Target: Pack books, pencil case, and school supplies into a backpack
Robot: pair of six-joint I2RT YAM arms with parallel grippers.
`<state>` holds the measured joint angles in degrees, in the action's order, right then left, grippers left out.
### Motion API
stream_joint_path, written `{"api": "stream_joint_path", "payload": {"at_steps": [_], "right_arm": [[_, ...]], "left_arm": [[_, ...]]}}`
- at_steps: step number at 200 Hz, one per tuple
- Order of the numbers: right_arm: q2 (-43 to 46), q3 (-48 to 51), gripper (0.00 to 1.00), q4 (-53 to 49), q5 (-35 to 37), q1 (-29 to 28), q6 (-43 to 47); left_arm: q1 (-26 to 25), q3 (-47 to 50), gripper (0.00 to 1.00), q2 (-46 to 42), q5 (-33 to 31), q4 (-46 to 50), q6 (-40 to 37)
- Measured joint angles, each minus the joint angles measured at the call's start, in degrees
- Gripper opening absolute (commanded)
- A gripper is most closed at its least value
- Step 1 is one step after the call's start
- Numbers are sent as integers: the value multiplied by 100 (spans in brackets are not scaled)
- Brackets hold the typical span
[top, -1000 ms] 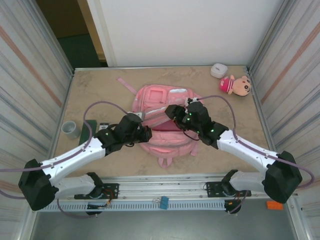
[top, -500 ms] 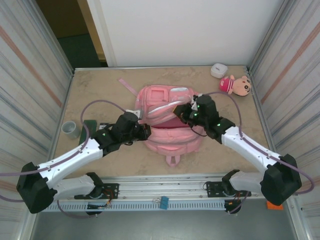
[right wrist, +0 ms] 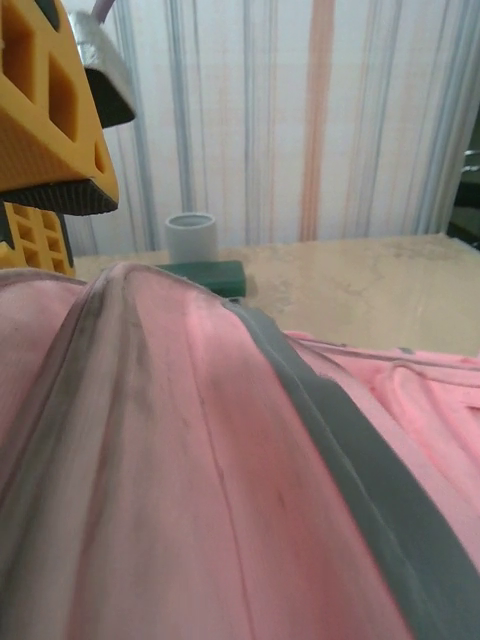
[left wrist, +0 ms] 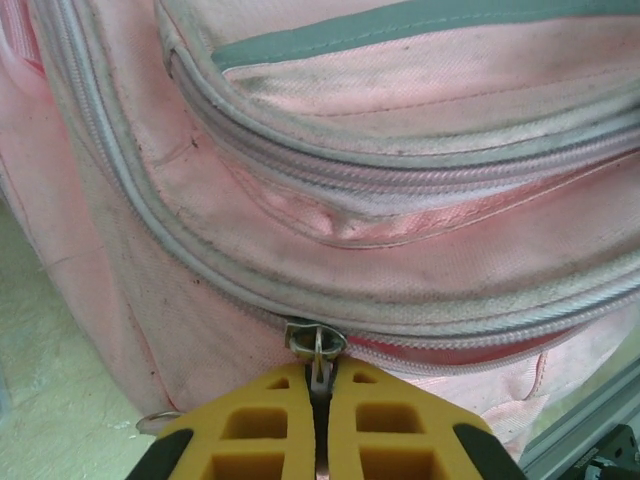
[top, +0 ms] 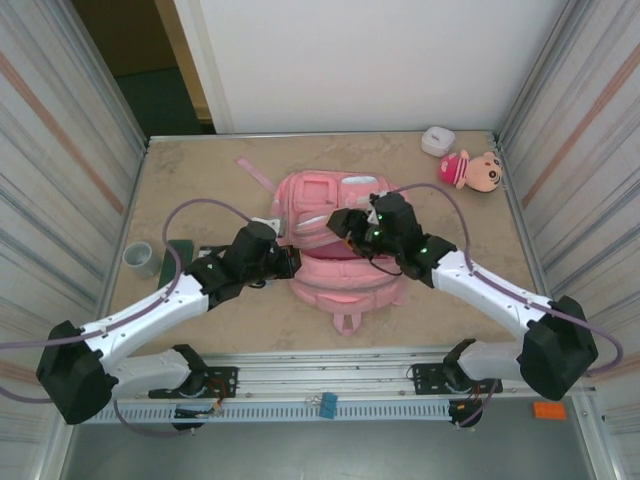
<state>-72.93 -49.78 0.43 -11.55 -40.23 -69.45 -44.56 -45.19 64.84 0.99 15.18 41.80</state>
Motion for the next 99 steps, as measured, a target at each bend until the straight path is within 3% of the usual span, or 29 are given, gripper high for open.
{"api": "stream_joint_path", "payload": {"at_steps": [16,38,99], "right_arm": [[-179,-2,25,151,149,-101,-96],[-297,-63,10,234,72,-50,-35],[-168,-686,0,-876,-1589,1014,970]], "left_arm": [[28,0,0,42,-4,0,0],[48,0,0,42,-76,46,-4],[365,162,0,-197,129,-350,-319]]}}
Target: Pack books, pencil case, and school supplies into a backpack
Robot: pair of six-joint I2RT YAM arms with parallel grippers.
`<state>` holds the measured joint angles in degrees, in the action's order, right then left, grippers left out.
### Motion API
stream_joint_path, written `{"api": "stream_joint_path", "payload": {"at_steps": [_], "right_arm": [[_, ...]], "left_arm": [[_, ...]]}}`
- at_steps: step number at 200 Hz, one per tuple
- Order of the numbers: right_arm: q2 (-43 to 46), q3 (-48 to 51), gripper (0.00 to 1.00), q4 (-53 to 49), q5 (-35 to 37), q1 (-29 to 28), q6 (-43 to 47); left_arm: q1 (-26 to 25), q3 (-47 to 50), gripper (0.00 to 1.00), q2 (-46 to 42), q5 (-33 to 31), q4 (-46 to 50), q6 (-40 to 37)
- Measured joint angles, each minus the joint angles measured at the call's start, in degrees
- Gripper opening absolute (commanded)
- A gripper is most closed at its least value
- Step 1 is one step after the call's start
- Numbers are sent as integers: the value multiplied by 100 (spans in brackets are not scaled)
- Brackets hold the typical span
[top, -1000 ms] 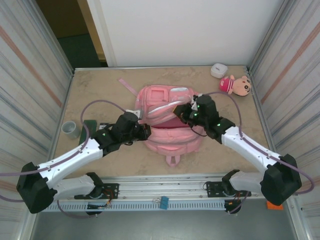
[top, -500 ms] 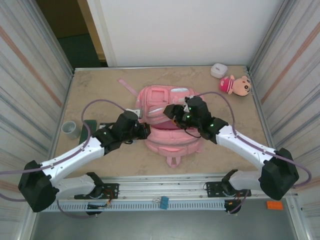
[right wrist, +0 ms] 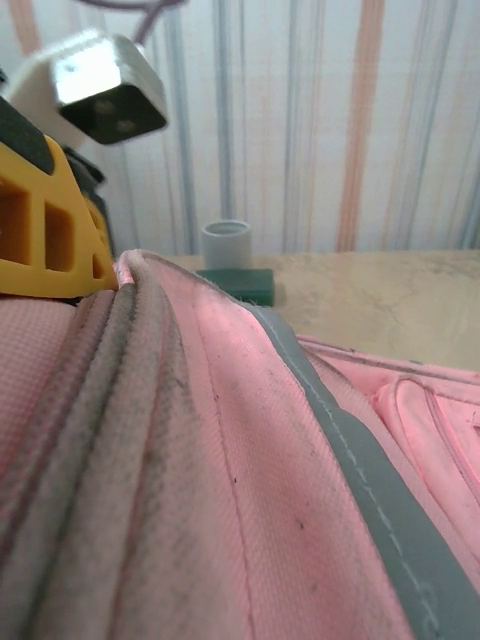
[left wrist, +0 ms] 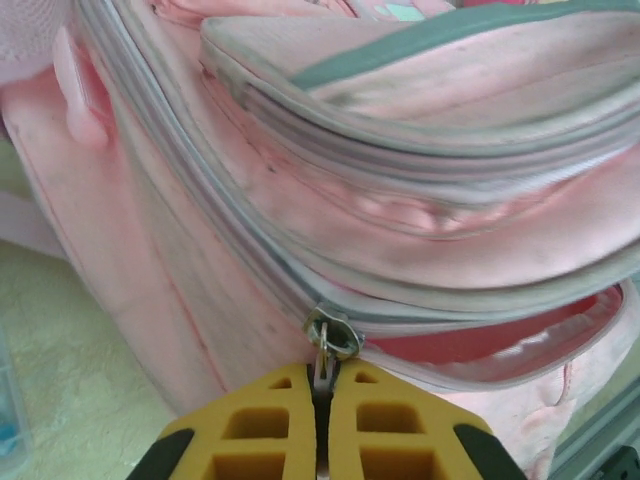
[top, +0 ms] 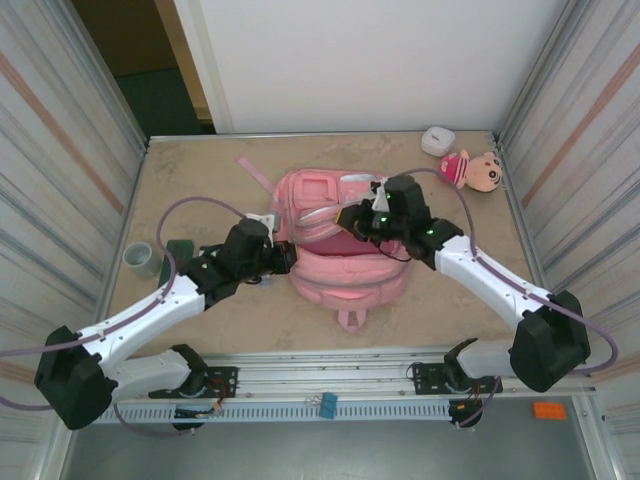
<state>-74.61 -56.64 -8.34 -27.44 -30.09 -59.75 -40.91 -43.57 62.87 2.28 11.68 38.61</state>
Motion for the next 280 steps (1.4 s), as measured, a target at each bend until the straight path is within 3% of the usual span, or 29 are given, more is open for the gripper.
{"api": "stream_joint_path", "payload": {"at_steps": [29,87,157,240,251,280], "right_arm": [[37,-378,0,-813,-855,496,619],[-50,-1086,0,-1882,-1738,896,1506],[-164,-1593,0,-2804,-2151,1073,2264],[-210,-1690,0,-2881,-2293,1110,2402],[-210,-1690,0,-2852,-2238,1110,2400],[-203,-1687,0,-2704,-1932,1110,2280]], "left_arm": [[149,68,0,-24,382,-267,-286],[538,289,0,39,737,-898,-1021],[1001,273,2,1049,837,-1528,-1596],[1132,162,8,1532,575,-1886,-1873],[1134,111,14,1582,542,-1895,-1908],[1333,-11,49,1622,302,-1663,-1867]]}}
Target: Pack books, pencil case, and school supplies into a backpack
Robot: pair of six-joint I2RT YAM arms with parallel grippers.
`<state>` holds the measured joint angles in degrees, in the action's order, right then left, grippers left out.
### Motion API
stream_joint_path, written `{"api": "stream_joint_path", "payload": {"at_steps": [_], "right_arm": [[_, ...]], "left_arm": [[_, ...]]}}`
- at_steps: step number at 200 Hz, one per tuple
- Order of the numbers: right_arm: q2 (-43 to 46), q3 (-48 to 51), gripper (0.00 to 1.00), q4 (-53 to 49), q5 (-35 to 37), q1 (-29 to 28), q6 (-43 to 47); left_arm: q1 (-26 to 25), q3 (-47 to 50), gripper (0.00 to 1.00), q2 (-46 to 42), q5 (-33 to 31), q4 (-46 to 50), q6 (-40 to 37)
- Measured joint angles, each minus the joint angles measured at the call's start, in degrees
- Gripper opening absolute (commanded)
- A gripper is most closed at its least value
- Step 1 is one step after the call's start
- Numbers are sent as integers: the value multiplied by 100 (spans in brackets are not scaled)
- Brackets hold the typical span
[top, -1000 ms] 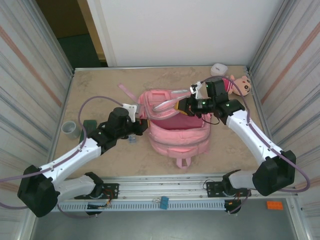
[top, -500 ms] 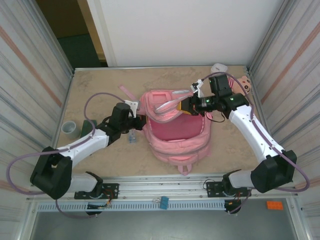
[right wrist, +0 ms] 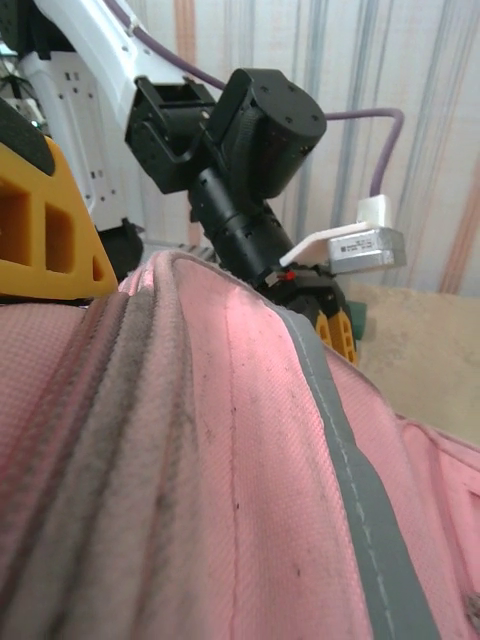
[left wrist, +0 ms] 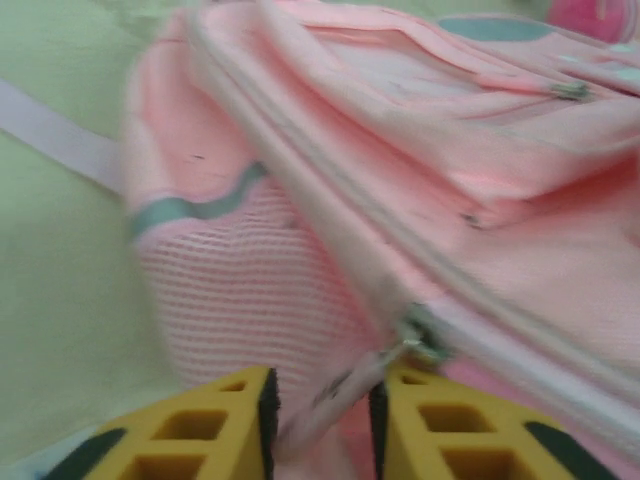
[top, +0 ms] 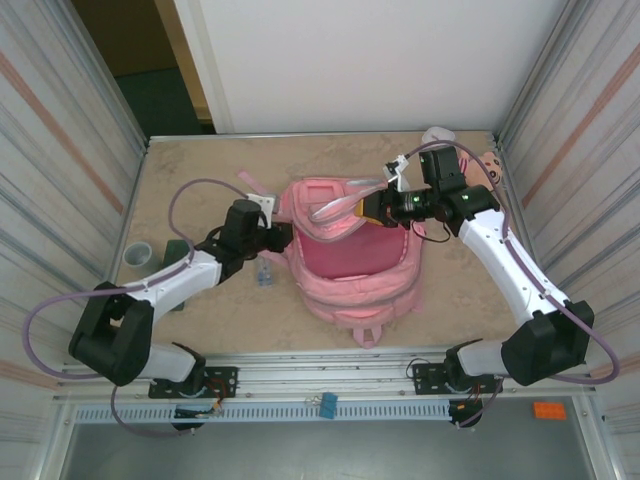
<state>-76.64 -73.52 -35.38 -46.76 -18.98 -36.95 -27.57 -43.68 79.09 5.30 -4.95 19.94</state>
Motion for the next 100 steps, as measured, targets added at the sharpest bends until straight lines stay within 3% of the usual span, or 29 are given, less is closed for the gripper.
{"api": "stream_joint_path", "payload": {"at_steps": [13,27,100], "right_arm": [[4,31,0,109,118,0,-50],[28,195,0,345,223,7,-101],[0,944,1,1655,737,177,-361]], "left_arm": [[133,-87,59,-2,-118,179,63],[203,-205,63,-48,-203,400,142],[291,-280,68,-870,-356,1735,546]]}}
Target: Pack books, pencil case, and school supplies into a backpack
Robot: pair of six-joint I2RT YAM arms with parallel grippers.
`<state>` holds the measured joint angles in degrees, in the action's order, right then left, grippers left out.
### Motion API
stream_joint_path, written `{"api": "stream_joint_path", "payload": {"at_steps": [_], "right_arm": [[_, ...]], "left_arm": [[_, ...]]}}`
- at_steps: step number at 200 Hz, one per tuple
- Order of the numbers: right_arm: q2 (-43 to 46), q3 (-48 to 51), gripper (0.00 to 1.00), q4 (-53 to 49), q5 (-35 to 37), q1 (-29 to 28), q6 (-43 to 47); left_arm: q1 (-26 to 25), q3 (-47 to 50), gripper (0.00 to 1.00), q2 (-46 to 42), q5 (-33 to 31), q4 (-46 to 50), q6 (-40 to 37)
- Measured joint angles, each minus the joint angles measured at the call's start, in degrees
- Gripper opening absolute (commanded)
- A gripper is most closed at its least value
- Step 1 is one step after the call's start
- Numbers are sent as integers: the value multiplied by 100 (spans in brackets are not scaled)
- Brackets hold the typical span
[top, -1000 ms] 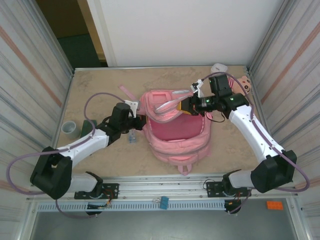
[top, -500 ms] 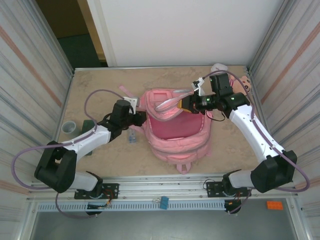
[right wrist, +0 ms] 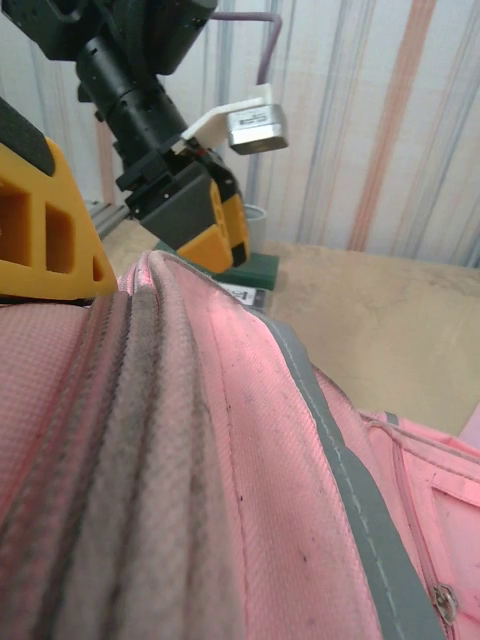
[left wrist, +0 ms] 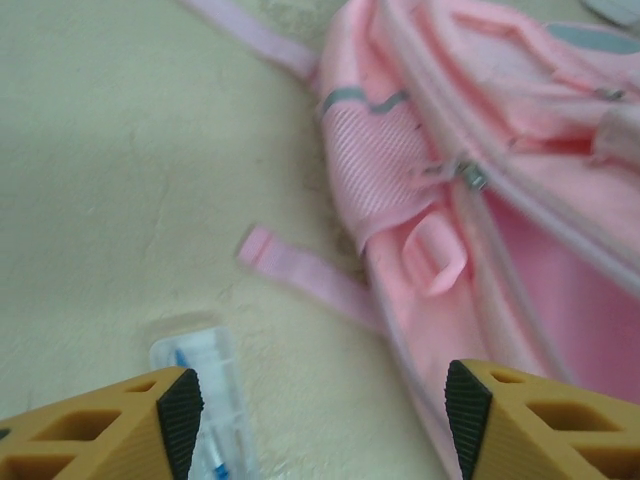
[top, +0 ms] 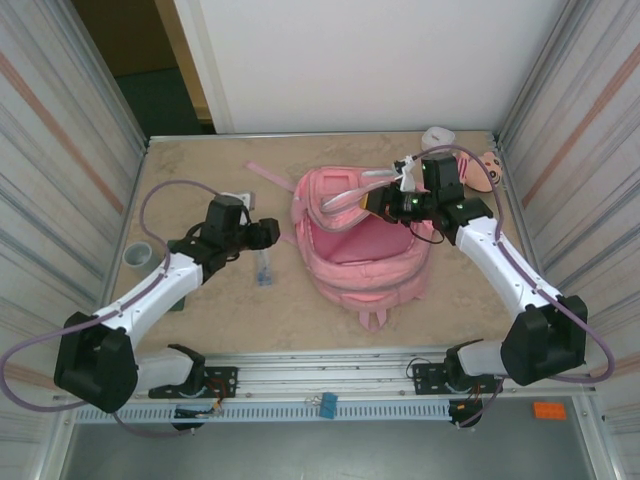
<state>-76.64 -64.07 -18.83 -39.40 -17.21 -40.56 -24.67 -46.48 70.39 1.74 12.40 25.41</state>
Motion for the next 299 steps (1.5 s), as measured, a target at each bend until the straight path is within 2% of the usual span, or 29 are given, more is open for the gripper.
{"api": "stream_joint_path", "payload": {"at_steps": [41,69,93,110,123,173,230,272,299], "right_arm": [[0,245,1,284,127,-120,-103],[-11,319,2,367,251,-249,-105],[-59,326,6,393,332,-337,-107],[-111,326,12,417,393,-415,-107],[-149,339,22,433,468,-476,-144],[-92,737,46,459,695,-651,-431],[575,1467,57,-127,935,-828,-800],[1180,1818,62,-824,1104,-833,-951],[1596,1838,63,-1333,1158,-846,-984]], "left_arm": [[9,197,69,164,-63,409,208],[-26,229,70,638,-240,647,251],[-267,214,70,1058,-498,800,225],[-444,131,70,1329,-669,920,199],[-529,61,69,1491,-807,973,188],[-549,-13,64,1919,-1088,1003,181],[-549,-13,52,2037,-1211,1003,190],[-535,-4,53,2035,-1231,984,190],[-503,22,48,2015,-1215,955,203]]}}
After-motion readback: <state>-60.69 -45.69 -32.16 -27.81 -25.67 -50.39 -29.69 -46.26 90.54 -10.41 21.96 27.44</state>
